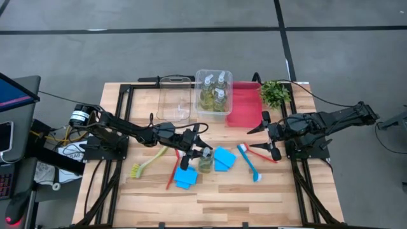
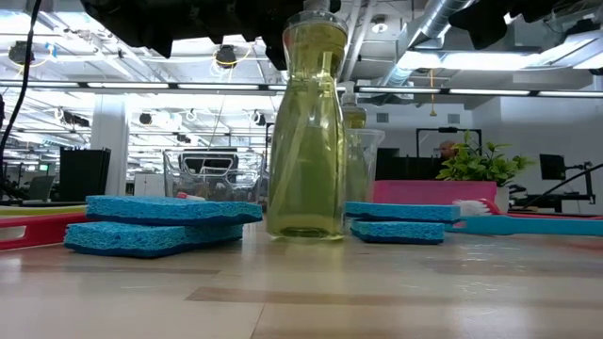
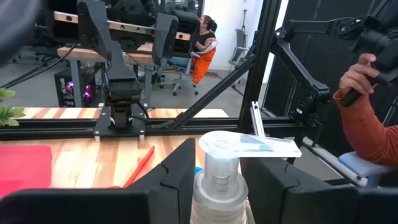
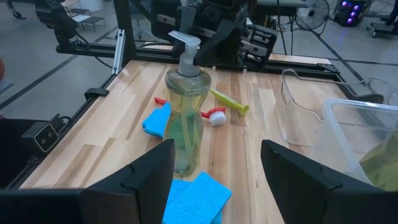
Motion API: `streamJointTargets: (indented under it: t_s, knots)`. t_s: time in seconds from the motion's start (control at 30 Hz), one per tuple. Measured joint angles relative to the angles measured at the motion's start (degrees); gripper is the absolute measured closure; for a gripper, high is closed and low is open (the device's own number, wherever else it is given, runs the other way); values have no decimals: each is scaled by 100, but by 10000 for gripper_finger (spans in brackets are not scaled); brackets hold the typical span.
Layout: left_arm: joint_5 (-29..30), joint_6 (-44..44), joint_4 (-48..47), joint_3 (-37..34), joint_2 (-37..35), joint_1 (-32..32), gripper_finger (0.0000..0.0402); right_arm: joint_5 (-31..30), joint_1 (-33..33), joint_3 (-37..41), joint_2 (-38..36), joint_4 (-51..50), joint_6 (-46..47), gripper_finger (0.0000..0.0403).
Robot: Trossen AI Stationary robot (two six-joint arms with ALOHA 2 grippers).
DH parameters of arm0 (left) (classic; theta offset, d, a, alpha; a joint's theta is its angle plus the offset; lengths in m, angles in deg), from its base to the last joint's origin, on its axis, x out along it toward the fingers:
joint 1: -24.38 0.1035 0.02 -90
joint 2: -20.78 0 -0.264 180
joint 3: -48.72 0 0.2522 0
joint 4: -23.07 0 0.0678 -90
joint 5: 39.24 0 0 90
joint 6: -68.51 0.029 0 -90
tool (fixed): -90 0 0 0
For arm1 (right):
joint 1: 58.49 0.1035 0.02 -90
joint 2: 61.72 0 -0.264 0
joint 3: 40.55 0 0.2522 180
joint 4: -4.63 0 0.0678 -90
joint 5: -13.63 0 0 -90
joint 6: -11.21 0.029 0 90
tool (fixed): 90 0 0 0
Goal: Pick & Place Kitchen Sink Supplies
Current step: Put the green dish soap into the white bin
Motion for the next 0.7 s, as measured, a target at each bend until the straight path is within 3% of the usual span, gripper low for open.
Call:
streamJointTargets:
  t_s: [0.17, 0.37, 0.7]
  knots:
    - [0, -76, 26, -6, -42, 2, 267, -2, 0, 0, 0, 2, 0, 171]
    - [-3, -66, 46, -7, -284, 2, 295, -7, 0, 0, 0, 20, 0, 171]
    - [274, 380, -3, -7, -977, 8, 276, -13, 0, 0, 0, 31, 0, 171]
